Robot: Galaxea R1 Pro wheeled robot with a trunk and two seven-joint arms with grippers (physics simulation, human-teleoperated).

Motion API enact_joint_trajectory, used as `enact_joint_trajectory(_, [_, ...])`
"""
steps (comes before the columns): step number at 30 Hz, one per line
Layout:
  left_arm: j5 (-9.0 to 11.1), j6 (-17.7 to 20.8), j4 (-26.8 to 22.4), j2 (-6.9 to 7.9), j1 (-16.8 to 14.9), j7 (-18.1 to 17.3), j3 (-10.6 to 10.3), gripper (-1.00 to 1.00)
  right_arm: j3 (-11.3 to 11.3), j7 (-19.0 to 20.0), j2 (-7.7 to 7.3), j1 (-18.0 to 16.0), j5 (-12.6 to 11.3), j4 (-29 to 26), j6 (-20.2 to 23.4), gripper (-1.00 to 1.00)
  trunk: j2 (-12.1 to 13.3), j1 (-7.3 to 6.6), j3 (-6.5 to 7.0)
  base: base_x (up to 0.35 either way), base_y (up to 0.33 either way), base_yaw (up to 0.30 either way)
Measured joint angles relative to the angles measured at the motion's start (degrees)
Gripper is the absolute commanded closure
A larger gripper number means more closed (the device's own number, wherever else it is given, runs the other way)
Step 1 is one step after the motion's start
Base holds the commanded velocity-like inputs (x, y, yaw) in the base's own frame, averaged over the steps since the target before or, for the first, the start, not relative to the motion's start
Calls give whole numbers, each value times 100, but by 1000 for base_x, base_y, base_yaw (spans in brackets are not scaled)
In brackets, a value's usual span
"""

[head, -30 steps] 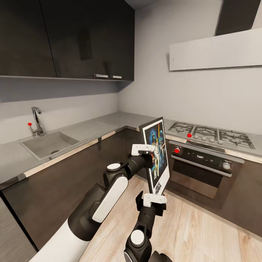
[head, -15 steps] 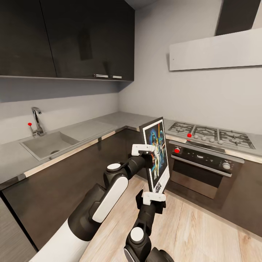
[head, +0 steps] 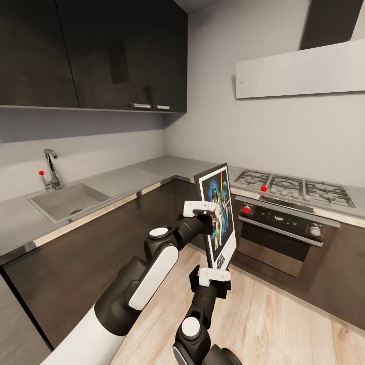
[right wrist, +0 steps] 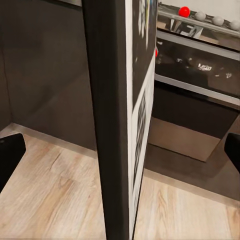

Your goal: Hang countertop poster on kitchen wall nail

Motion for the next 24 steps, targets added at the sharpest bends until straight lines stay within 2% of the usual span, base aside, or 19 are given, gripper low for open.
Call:
enact_joint_trajectory(12, [0, 0, 0, 0, 2, 0, -1, 100, 0, 0, 0, -3, 0, 12, -5, -100, 0, 0, 0, 0, 0, 0])
enact_joint_trajectory(13, [0, 0, 0, 0, 1, 0, -1, 100, 0, 0, 0, -3, 0, 12, -5, 100, 0, 0, 0, 0, 0, 0])
enact_joint_trajectory(18, [38, -22, -2, 0, 2, -11, 0, 100, 3, 15, 0, -3, -2, 12, 4, 100, 0, 0, 0, 0, 0, 0])
enact_joint_trajectory(24, [-19, 9, 0, 0, 2, 1, 0, 100, -3, 1, 0, -3, 0, 12, 19, 100, 0, 0, 0, 0, 0, 0])
